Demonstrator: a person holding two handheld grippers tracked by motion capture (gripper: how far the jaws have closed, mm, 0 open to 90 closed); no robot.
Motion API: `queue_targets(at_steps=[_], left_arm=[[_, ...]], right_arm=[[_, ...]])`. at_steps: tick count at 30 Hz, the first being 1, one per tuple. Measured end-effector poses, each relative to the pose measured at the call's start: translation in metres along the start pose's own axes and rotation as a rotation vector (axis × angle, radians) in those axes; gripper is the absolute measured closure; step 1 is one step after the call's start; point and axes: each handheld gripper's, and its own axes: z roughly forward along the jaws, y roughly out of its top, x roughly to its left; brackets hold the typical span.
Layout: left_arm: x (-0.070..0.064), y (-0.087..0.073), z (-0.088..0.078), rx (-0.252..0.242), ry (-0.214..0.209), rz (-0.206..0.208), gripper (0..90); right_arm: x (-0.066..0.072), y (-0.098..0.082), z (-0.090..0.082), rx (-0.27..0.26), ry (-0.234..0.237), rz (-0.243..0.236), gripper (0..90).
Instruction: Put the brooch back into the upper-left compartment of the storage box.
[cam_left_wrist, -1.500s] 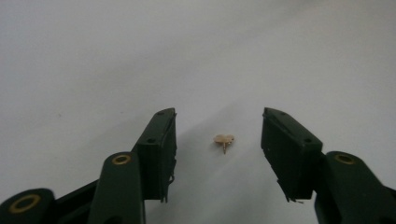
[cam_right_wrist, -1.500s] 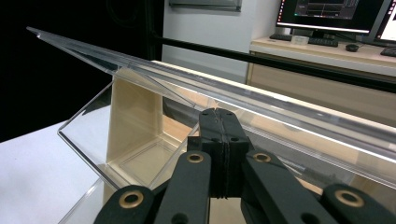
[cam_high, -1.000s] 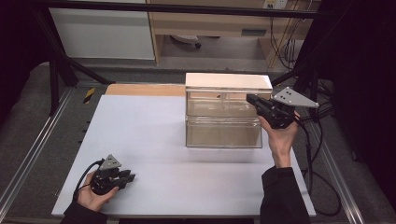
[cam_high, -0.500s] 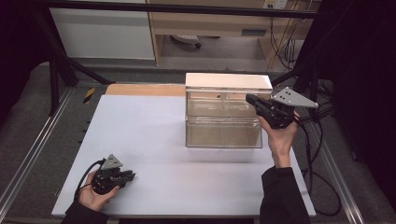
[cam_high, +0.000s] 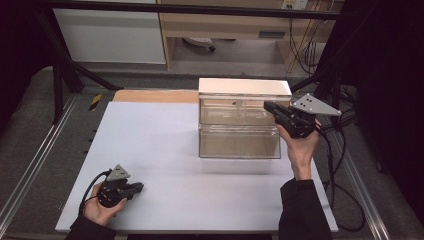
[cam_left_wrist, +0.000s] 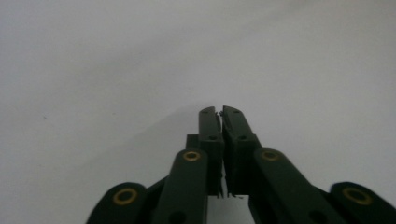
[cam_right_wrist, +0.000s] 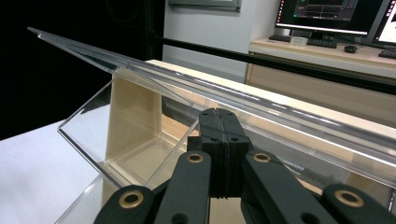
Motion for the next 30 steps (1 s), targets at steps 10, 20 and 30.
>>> queue_targets(at_steps=[10, 20, 30], left_arm=[[0.001, -0.001, -0.001, -0.003, -0.008, -0.005, 88.1], [0.0, 0.001, -0.006, -0.028, -0.017, -0.006, 88.2], [-0.004, 0.006, -0.01, -0.055, -0.033, -0.01, 88.2]], right_arm=[[0.0, -0.001, 0.0, 0.0, 0.0, 0.002, 90.0], [0.0, -0.002, 0.0, 0.002, 0.001, 0.001, 90.0], [-0.001, -0.002, 0.0, 0.004, 0.002, 0.001, 90.0]])
